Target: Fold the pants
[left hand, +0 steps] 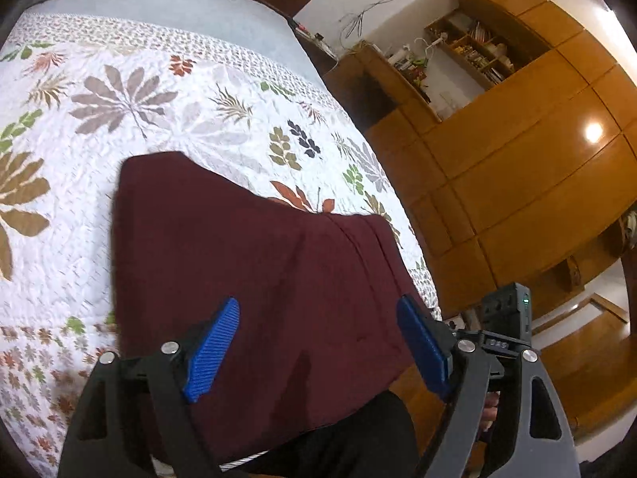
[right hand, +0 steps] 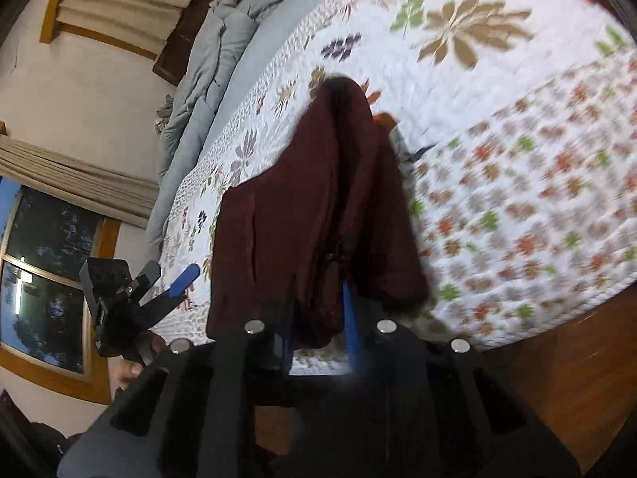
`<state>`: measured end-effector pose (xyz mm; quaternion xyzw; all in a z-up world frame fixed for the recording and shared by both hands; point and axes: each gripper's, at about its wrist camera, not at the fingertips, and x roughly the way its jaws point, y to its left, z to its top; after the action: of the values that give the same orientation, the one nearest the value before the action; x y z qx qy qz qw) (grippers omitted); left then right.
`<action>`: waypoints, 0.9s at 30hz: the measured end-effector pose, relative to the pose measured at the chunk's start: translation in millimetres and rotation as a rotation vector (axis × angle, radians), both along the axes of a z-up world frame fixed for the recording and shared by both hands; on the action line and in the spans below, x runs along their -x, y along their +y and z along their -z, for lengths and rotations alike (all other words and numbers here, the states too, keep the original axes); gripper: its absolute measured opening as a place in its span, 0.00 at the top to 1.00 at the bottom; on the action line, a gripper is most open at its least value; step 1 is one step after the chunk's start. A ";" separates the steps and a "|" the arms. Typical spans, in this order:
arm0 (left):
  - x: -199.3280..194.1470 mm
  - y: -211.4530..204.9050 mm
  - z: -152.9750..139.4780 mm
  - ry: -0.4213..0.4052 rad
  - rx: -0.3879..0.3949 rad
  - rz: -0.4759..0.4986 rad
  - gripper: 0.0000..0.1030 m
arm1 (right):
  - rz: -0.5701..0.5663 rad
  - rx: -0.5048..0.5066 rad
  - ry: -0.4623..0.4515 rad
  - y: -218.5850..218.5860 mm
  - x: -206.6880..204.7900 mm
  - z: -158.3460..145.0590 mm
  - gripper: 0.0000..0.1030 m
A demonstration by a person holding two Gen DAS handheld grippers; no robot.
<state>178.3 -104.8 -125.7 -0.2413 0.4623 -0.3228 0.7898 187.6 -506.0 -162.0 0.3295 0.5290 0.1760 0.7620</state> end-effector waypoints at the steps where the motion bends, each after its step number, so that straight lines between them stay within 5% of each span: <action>1: 0.6 1.4 1.8 -0.001 -0.003 0.005 0.21 | 0.012 0.004 0.006 -4.9 1.9 5.8 0.81; 5: 0.1 0.6 23.1 0.050 -0.024 0.011 0.21 | -0.024 0.053 0.081 -0.5 -0.9 43.1 0.73; 10: 8.5 7.8 12.9 -0.021 -0.013 0.000 0.21 | 0.011 0.165 -0.084 -9.5 -15.2 -12.8 0.51; 14: 17.7 -3.0 -3.4 -0.106 0.025 0.071 0.20 | -0.078 0.179 -0.173 18.1 -56.6 -30.9 0.51; 18: 38.6 -18.3 7.6 -0.123 -0.003 0.138 0.20 | -0.146 0.108 -0.196 44.0 -98.5 -12.9 0.51; 21: 56.5 -30.1 26.9 -0.132 -0.078 0.190 0.20 | -0.116 0.122 -0.099 38.9 -115.1 26.0 0.70; 22: 62.2 -32.5 36.9 -0.134 -0.101 0.200 0.21 | -0.075 0.083 -0.067 26.4 -114.5 40.3 0.90; 23: 66.8 -33.6 43.1 -0.148 -0.110 0.211 0.21 | -0.038 -0.006 -0.037 12.3 -112.9 52.1 1.00; 25: 73.0 -34.7 49.4 -0.189 -0.124 0.233 0.21 | -0.010 -0.102 -0.018 -2.3 -107.3 62.0 1.00; 27: 72.8 -34.8 49.8 -0.186 -0.121 0.237 0.20 | -0.024 -0.068 -0.036 0.7 -103.2 58.3 1.00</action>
<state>105.6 -139.5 -175.5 -0.1062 0.4310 -0.4061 0.7988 290.8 -505.3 -220.2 0.3457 0.5127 0.2092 0.7576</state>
